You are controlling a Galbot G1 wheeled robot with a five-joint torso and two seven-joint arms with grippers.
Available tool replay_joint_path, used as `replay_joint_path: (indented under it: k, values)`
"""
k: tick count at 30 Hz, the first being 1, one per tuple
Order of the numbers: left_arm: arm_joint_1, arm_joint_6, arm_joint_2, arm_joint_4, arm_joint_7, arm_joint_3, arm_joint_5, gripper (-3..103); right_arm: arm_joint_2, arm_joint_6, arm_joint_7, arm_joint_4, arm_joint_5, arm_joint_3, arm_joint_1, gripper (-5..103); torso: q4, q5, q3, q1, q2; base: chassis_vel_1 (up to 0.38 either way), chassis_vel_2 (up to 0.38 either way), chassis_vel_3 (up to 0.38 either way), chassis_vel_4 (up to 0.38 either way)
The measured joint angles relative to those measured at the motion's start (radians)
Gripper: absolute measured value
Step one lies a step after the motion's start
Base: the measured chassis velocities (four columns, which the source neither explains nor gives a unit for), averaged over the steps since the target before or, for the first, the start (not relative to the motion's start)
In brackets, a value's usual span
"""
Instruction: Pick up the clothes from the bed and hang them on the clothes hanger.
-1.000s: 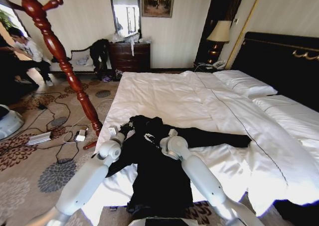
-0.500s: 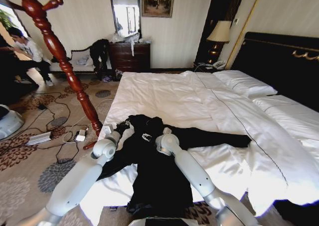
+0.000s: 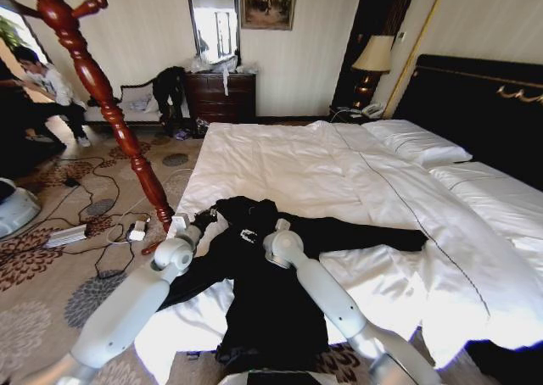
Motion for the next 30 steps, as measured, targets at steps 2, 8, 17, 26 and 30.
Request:
replay_joint_path:
  k: [2,8,17,26,30]
  values:
    - [0.003,0.004,0.007,-0.006,-0.006,0.0,0.0,0,0.01,0.0,-0.003,-0.021,0.0,0.0,0.014,100,0.0002,-0.0001,0.0,0.0,0.0,0.0,0.0,0.0,0.0]
    - [0.008,0.013,0.016,-0.03,-0.022,-0.001,-0.001,0,0.061,0.001,-0.028,-0.102,-0.031,0.011,0.066,100,0.0,-0.0001,0.0,0.0,0.0,0.0,0.0,0.0,0.0]
    - [0.015,0.011,0.022,-0.038,-0.023,-0.011,0.002,0,0.078,0.007,-0.036,-0.135,-0.044,0.069,0.104,100,-0.0001,0.0,0.0,0.0,0.0,0.0,0.0,0.0,0.0]
    - [0.051,0.007,0.053,-0.048,-0.009,0.016,0.038,0,0.085,0.035,-0.114,-0.217,-0.103,0.106,0.142,100,-0.0001,0.0,0.0,0.0,0.0,0.0,0.0,0.0,0.0]
    - [0.066,0.007,0.072,-0.058,-0.008,0.024,0.04,0,0.09,0.041,-0.137,-0.25,-0.117,0.108,0.153,100,0.0003,0.0,0.0,0.0,0.0,0.0,0.0,0.0,0.0]
